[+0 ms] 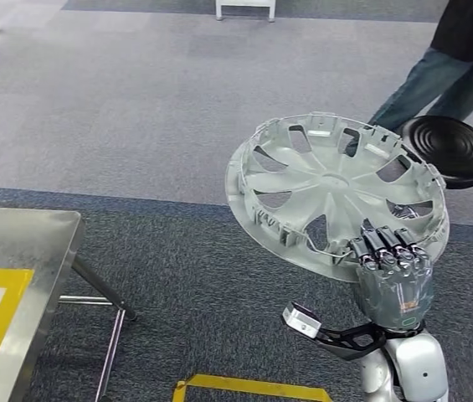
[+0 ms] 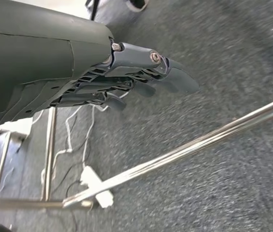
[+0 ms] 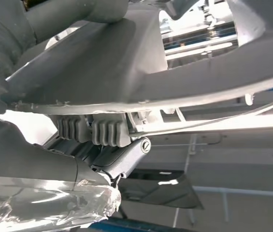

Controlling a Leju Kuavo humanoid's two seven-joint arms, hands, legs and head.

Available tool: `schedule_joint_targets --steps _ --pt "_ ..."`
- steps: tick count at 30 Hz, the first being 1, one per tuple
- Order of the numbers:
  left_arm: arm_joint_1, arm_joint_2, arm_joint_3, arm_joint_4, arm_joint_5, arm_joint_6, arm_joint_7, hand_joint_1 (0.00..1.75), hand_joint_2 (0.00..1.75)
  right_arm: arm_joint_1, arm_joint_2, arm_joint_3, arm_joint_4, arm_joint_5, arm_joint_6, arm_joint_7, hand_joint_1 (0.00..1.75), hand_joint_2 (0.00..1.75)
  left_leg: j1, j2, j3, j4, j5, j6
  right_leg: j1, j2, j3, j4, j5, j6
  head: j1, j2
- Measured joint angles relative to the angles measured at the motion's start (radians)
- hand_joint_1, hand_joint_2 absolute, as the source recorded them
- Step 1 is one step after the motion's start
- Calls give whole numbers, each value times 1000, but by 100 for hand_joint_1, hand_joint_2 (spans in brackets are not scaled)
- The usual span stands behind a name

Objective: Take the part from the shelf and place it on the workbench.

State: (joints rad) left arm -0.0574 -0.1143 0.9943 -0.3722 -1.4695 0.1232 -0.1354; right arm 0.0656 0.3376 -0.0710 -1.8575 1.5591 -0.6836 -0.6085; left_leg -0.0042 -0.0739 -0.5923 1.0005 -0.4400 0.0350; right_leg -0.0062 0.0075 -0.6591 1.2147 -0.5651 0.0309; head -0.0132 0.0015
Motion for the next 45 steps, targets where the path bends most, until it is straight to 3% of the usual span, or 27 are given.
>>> schedule_joint_targets --steps 2,4,6,8,10,12,13,15,17,19,21,22,24,25,26,28,30,33,34,35,37,39,41,43,44,45 --pt "0 -1 0 1 0 0 0 0 175 0 0 0 0 0 0 0 175 175 0 -30 1 3 -2 -6 -7 49 58 -136 65 -3 0 0" --pt "-1 0 0 1 0 0 0 0 175 -1 0 0 1 0 0 1 175 175 4 -55 -8 6 0 -18 -10 87 88 -197 76 -6 0 0" --pt "3 3 2 2 0 1 0 0 175 -1 0 1 2 0 -1 2 175 175 8 -73 -18 7 3 -31 -9 73 92 -203 76 -13 0 0" --pt "5 4 4 4 0 2 1 0 175 -2 1 3 2 0 -1 2 175 175 6 -32 -31 32 -14 -41 -11 44 99 -213 79 -24 -5 0" --pt "3 3 4 6 0 2 4 0 175 -2 1 4 2 0 -1 3 175 175 4 38 -77 125 -67 -50 -9 11 105 -219 79 -34 -11 0" --pt "0 3 4 6 0 2 10 0 175 -1 1 4 2 0 -1 3 175 175 10 62 -140 248 -118 -58 -6 -22 107 -219 75 -38 -12 0" --pt "1 3 5 6 0 2 13 0 175 -1 1 4 2 0 -1 2 175 175 12 64 -155 278 -121 -60 -5 -38 108 -219 72 -38 -13 0" --pt "5 3 6 6 0 2 17 0 175 0 1 4 2 0 -1 0 175 175 15 70 -132 235 -78 -61 -5 -64 112 -218 68 -36 -13 0" --pt "6 5 8 6 0 2 18 0 175 1 1 4 2 0 -1 -4 175 175 7 117 -57 100 -19 -54 -2 -86 120 -218 60 -29 -13 0" --pt "2 6 11 6 0 2 20 0 175 1 1 2 2 0 -1 -7 175 175 -4 159 -13 15 0 -39 4 -109 127 -216 52 -19 -12 0" --pt "1 7 15 6 -1 0 23 0 175 1 1 2 2 0 -1 -12 175 175 -8 146 -13 7 -6 -26 6 -132 132 -218 47 -9 -11 0" --pt "2 8 17 6 -1 -1 26 0 175 1 1 2 2 0 -1 -13 175 175 -7 134 -10 4 -5 -21 5 -126 134 -214 40 -3 -10 0" --pt "3 9 21 7 -1 -3 33 0 175 0 1 2 3 0 -1 -15 175 175 -1 108 -4 -3 -2 -9 0 -76 114 -164 7 4 -5 0" --pt "1 10 22 7 -2 -4 36 0 175 0 1 2 4 0 -1 -15 175 175 2 96 -2 -4 -2 -4 -3 -43 89 -113 -19 6 -1 0" --pt "-2 10 22 7 -2 -5 38 0 175 0 1 2 5 0 -1 -15 175 175 3 87 -2 -4 -2 -1 -5 -25 66 -66 -41 7 2 0" --pt "-4 11 22 7 -3 -5 39 0 175 0 1 1 6 0 -1 -15 175 175 3 77 -2 -4 -2 1 -5 -16 39 -14 -63 8 5 0" --pt "-4 12 23 7 -3 -6 42 0 175 0 1 0 9 0 -1 -17 175 175 3 64 -2 -3 -3 2 -6 -14 18 15 -64 9 4 0" --pt "-4 15 24 7 -4 -12 58 0 175 -3 1 -3 18 0 -1 -25 175 175 3 -17 2 5 -9 -10 -13 41 50 -117 42 7 4 0" --pt "-4 15 24 8 -4 -13 60 0 175 -5 1 -3 20 0 -1 -28 175 175 4 -37 -2 8 -10 -17 -15 58 82 -188 74 4 4 0" --pt "-3 17 24 8 -5 -14 61 0 175 -7 1 -3 21 0 -1 -29 175 175 6 -48 -7 10 -8 -23 -15 64 87 -197 69 2 5 0" --pt "1 20 26 8 -5 -14 63 0 175 -9 2 -3 22 0 -1 -33 175 175 10 -62 -14 10 -7 -34 -15 46 91 -201 70 -7 5 0" --pt "2 22 27 10 -5 -14 67 0 175 -11 3 -3 22 0 -1 -34 175 175 7 -25 -30 46 -31 -43 -17 22 98 -206 70 -18 -2 0" --pt "-2 22 27 12 -5 -14 69 0 175 -11 3 -3 22 0 -1 -34 175 175 6 39 -86 160 -90 -51 -15 -7 104 -209 67 -28 -9 0" --pt "-3 22 27 12 -6 -14 69 0 175 -11 3 -4 22 0 -1 -34 175 175 9 63 -148 280 -131 -57 -12 -37 107 -209 62 -32 -9 0" --pt "-2 22 27 13 -6 -14 69 0 175 -11 3 -4 23 0 -1 -34 175 175 11 66 -157 296 -125 -58 -11 -50 109 -209 59 -32 -10 0" --pt "-1 22 27 13 -6 -14 70 0 175 -10 3 -4 23 0 -1 -34 175 175 12 69 -147 274 -100 -57 -11 -62 112 -209 56 -32 -10 0"
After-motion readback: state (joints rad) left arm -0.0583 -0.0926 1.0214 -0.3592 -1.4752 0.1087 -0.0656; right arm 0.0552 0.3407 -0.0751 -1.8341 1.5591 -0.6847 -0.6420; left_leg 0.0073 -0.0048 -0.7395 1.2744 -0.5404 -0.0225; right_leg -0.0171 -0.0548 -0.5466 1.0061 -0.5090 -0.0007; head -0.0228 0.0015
